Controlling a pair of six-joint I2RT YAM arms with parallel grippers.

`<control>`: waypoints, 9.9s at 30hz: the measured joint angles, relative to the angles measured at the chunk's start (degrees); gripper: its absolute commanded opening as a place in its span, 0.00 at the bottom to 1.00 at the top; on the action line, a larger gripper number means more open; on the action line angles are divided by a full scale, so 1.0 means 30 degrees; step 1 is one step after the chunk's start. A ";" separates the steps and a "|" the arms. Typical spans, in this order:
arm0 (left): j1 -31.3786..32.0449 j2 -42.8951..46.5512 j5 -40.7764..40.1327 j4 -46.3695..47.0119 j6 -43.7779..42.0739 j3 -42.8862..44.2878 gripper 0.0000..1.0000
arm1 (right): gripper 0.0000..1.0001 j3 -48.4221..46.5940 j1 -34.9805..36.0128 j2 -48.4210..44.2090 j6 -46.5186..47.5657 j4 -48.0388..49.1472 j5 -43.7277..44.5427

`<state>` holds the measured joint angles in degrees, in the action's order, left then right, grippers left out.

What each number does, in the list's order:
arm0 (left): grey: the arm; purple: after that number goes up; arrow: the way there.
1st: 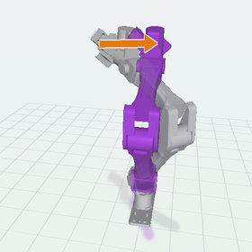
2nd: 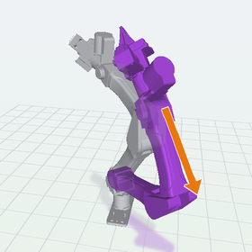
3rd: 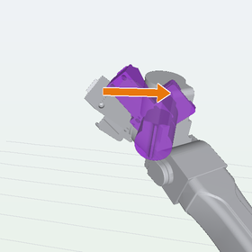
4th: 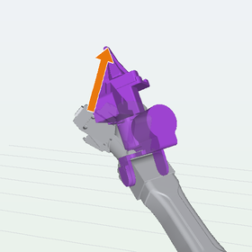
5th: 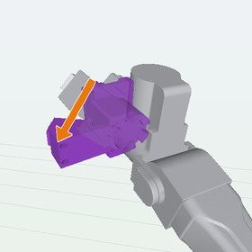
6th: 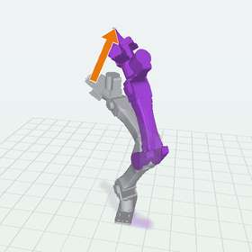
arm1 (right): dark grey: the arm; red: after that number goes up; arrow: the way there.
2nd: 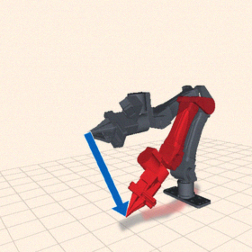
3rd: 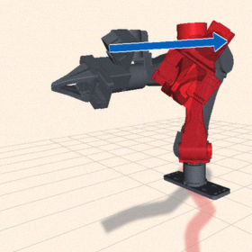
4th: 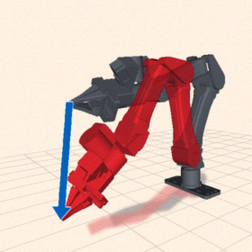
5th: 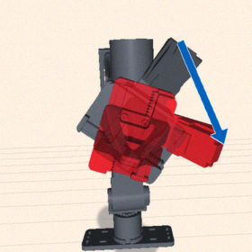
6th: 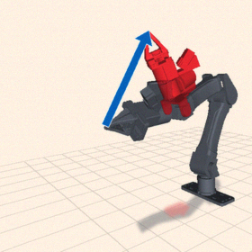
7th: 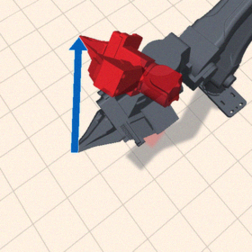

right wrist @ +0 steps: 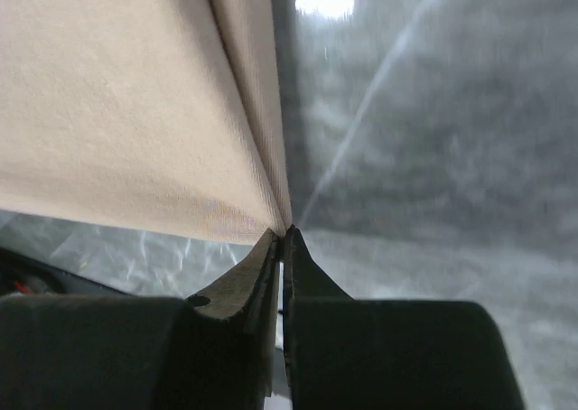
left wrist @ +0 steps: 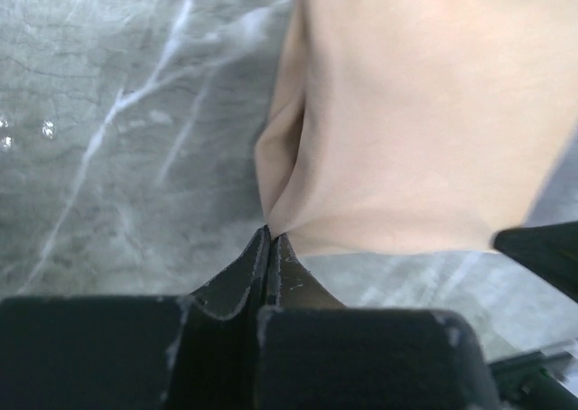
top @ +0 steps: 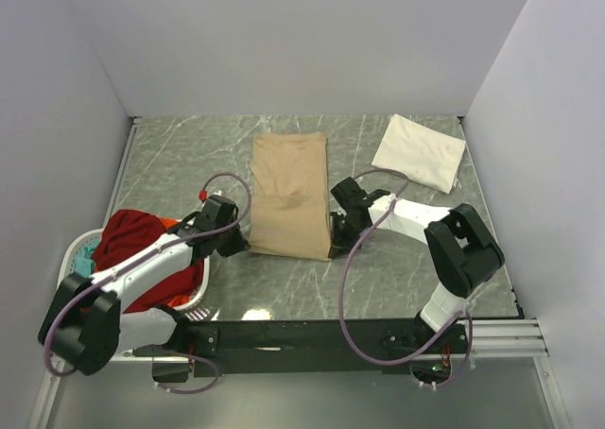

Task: Fold and stack the t-shirts
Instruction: Fold the tshirt, then neatly place the folded tshirt to the corner

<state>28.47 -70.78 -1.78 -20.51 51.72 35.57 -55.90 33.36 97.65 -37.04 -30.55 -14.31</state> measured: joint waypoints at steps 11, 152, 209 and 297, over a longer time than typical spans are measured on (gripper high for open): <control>0.0066 0.4065 0.0896 -0.2251 0.0233 -0.0619 0.00 | 0.00 0.0554 0.0291 -0.3869 -0.0772 -0.2186 0.0328; -0.3169 -1.2437 0.4546 -0.1282 -0.1923 1.1752 0.52 | 0.82 -0.9151 -0.6834 0.4590 0.5384 -0.0095 -0.5202; -0.3621 -1.4090 1.1227 0.2892 -0.7402 1.0411 0.00 | 0.70 -0.9209 -0.7468 0.8247 0.8743 0.1406 -1.0477; -0.4284 -0.6470 0.8619 0.5027 -0.5319 0.2586 0.87 | 0.00 -2.7401 -1.2225 1.0666 0.6717 -0.7104 0.5340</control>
<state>15.62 -90.19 24.08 -5.43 35.77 43.33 -138.10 -3.31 129.64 -16.88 -51.86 1.72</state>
